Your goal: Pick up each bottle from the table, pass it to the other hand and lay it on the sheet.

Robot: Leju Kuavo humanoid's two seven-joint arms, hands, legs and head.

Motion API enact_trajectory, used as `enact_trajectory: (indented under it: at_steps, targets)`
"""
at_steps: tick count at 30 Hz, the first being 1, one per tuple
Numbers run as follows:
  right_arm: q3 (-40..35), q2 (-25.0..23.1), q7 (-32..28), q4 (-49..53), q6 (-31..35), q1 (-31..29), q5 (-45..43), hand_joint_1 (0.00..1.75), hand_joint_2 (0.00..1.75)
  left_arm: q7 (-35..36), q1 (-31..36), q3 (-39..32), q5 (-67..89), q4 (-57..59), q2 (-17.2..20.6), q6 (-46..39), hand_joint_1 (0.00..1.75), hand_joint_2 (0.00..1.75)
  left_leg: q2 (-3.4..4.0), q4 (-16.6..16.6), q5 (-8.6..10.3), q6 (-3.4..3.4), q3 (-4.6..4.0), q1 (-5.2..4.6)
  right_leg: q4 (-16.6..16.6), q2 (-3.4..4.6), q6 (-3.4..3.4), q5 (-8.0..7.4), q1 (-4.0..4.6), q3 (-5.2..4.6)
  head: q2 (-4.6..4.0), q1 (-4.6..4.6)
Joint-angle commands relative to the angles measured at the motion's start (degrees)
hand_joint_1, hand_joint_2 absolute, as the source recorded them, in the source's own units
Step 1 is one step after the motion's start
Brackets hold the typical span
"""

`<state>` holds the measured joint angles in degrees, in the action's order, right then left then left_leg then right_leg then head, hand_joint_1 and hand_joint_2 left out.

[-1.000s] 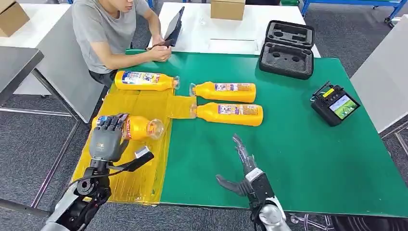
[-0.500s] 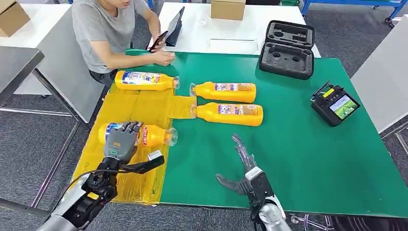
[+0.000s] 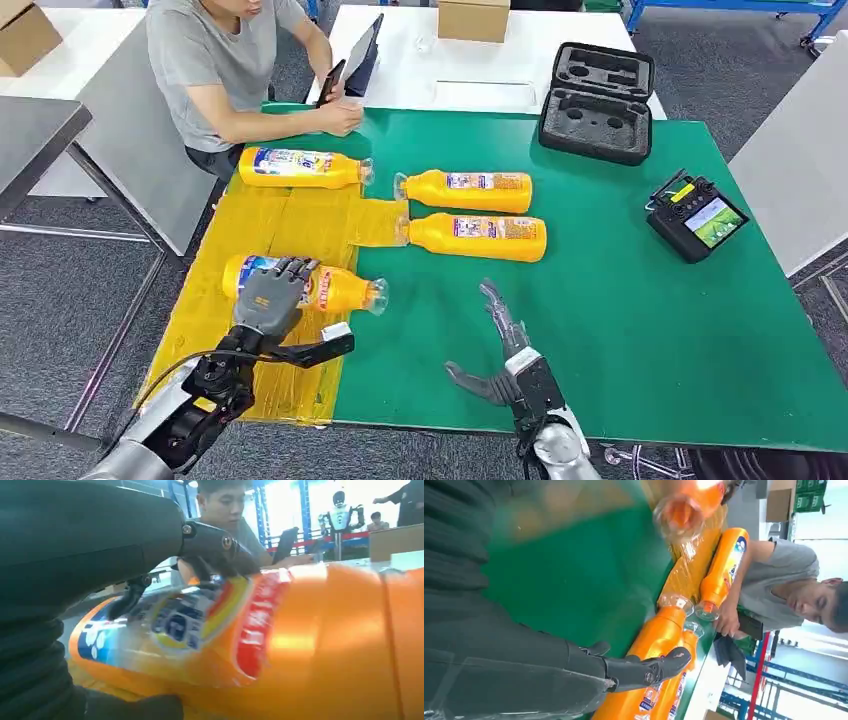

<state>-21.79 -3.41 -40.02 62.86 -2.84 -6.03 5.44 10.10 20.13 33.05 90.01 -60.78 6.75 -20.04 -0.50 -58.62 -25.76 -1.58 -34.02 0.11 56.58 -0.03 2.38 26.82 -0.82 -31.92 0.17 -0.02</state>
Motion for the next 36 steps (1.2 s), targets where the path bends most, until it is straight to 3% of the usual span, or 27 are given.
enact_trajectory:
  at_steps: [1, 27, 31, 36]
  targets:
    - [-0.3, 0.2, 0.0, -3.1, 0.7, -1.7, 0.6, 0.0, 1.75, -1.2, 3.0, -0.7, 0.0, 3.2, -2.7, 2.3, 0.0, 1.75, -0.01, 0.0, 0.0, 0.05, 0.05, 0.03, 0.0, -0.03, -0.06, 0.0, 0.04, 0.07, 0.0, 0.0]
    - [-0.1, -0.1, 0.0, -3.7, 1.2, -2.0, 0.7, 0.0, 1.75, -1.0, 2.5, -2.5, 0.0, 0.2, -3.3, 2.3, 0.0, 1.75, 0.03, 0.0, -0.01, 0.05, 0.03, 0.03, 0.0, 0.01, -0.06, 0.0, 0.05, 0.04, 0.0, -0.02]
    - [-0.2, 0.4, 0.0, -3.4, 2.5, -1.5, 1.3, 0.0, 1.75, -3.2, -1.0, -4.5, -0.2, -5.5, -3.3, 0.8, 0.0, 1.75, 0.09, 0.0, -0.03, 0.07, 0.08, 0.05, 0.0, 0.05, -0.09, 0.0, 0.07, 0.08, -0.02, -0.02]
    - [0.0, 1.4, 0.0, -1.6, 1.6, 0.1, 0.2, 0.0, 1.75, -23.4, -8.8, -6.3, -21.0, -16.6, -0.1, 4.3, 0.0, 1.75, 0.16, 0.0, -0.08, 0.06, 0.16, 0.05, -0.1, 0.11, -0.08, 0.03, 0.06, 0.16, 0.0, -0.02]
